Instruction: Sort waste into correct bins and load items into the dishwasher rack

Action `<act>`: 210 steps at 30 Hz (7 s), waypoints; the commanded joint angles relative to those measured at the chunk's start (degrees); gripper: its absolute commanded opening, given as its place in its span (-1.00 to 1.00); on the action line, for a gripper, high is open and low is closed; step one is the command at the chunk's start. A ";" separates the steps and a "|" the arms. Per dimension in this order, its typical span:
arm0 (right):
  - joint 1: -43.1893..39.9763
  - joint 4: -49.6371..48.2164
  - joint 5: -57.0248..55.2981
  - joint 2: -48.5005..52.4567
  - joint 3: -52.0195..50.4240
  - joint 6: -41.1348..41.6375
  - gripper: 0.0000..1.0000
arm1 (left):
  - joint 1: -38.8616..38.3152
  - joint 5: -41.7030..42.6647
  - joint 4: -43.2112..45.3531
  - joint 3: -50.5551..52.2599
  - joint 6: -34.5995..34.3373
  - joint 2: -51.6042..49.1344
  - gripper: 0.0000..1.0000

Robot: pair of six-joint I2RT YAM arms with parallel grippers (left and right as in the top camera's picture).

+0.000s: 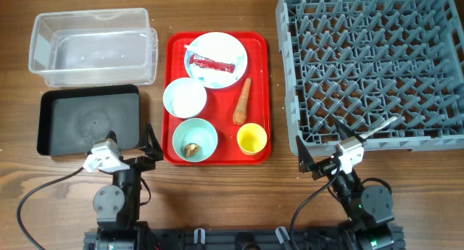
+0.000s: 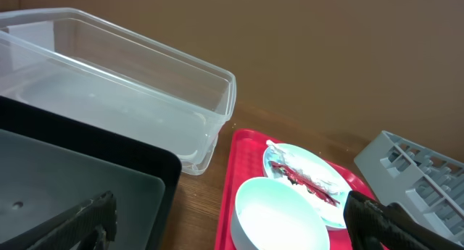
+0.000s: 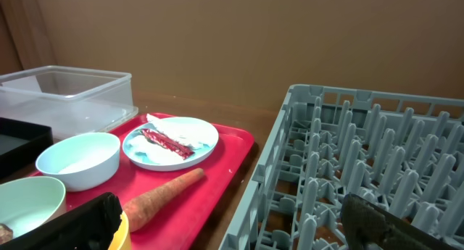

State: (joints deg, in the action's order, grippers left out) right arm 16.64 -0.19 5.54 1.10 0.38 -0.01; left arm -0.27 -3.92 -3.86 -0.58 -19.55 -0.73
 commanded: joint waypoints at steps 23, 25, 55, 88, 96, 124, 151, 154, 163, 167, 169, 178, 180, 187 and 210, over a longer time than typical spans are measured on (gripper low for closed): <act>-0.22 0.02 0.33 -0.17 0.02 0.39 0.99 | -0.22 0.46 -0.02 0.26 1.16 0.37 1.00; -0.22 0.00 0.33 -0.17 0.02 0.39 0.99 | -0.22 0.48 -0.02 0.26 1.16 0.35 1.00; -0.17 -0.76 1.57 -0.17 0.04 4.96 0.99 | -0.22 0.70 -0.04 0.26 1.14 0.37 1.00; -0.17 33.75 17.49 57.79 60.46 4.72 1.00 | -0.28 12.26 -40.83 -63.56 0.50 -74.88 0.99; -0.17 34.45 15.67 63.04 60.26 5.14 0.82 | -15.89 12.20 -38.97 -63.56 8.63 -79.97 0.53; -0.17 37.11 13.49 65.57 60.26 6.45 0.47 | -20.90 5.97 -28.72 -69.99 -1.14 -95.58 -0.92; -0.17 37.73 13.55 65.57 60.26 6.23 0.45 | 36.96 77.37 -57.51 -75.19 26.84 -105.24 -0.92; -0.17 38.86 13.55 65.57 60.26 6.25 0.45 | 38.23 84.96 -57.48 -75.19 26.84 -105.24 -0.92; -0.17 40.35 13.55 65.57 60.26 6.23 0.44 | 44.46 91.80 -60.81 -75.19 26.82 -105.24 -0.92; -0.17 40.41 13.55 65.57 60.26 6.23 0.44 | 44.44 92.00 -61.48 -75.17 26.82 -105.24 -0.92; -0.17 40.39 13.55 65.57 60.26 6.23 0.44 | 44.44 91.97 -61.96 -75.17 26.84 -105.24 -0.92; -0.17 40.35 13.55 65.57 60.26 6.23 0.44 | 44.44 91.97 -67.08 -75.19 27.78 -105.24 -0.92; -0.17 40.35 13.55 65.55 60.26 6.21 0.44 | 44.39 92.15 -72.11 -75.19 32.70 -104.83 -0.92; -0.17 38.47 13.57 65.57 60.26 6.32 0.46 | 38.64 82.84 -71.87 -75.21 33.11 -100.21 -0.92; -0.17 40.09 13.29 65.57 60.26 6.05 0.46 | -29.90 -8.98 -45.29 -78.03 6.88 -108.48 -0.26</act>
State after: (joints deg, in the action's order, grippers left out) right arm 16.56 39.86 19.40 66.43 59.72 6.22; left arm -30.02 -11.81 -49.15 -78.28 -11.84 -108.68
